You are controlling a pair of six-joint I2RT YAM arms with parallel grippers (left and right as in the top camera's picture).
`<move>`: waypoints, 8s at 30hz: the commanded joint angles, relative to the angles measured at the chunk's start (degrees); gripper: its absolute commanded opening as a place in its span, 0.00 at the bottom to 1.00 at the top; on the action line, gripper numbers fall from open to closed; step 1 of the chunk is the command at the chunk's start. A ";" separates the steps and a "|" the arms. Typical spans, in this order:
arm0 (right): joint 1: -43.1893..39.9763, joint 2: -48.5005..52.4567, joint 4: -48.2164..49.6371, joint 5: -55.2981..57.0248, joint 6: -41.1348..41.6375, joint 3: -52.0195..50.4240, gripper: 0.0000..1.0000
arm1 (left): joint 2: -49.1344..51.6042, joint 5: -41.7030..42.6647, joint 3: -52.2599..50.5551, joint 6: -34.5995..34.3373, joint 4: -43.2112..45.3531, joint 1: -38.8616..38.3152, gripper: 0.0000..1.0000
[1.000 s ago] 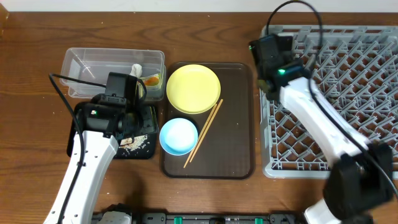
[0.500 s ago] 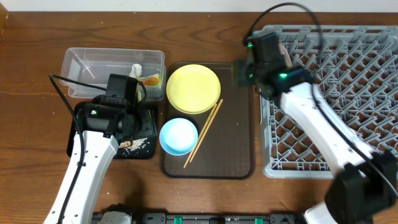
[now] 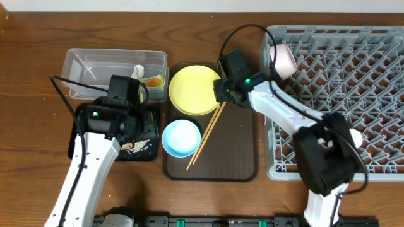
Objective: Sort waste into correct bins and load items into the dishwasher rack
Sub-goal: 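Reach the right gripper to the yellow plate and grasp its rim, then stand the yellow plate upright in the dish rack with right gripper, then reach the right gripper to the light-blue bowl and grasp its rim, then place the light-blue bowl into the dish rack with right gripper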
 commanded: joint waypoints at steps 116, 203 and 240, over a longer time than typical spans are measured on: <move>2.75 -11.82 -19.23 -14.03 -10.58 0.04 0.63 | 0.37 -14.34 -0.37 -7.37 -3.06 0.26 0.63; -9.44 -8.00 -37.64 60.72 2.62 1.01 0.01 | 0.35 -15.78 -0.37 -8.96 -3.63 0.26 0.64; -7.76 -30.69 -32.65 -0.81 -4.98 1.01 0.80 | 0.35 -15.78 -0.37 -8.96 -3.67 0.26 0.63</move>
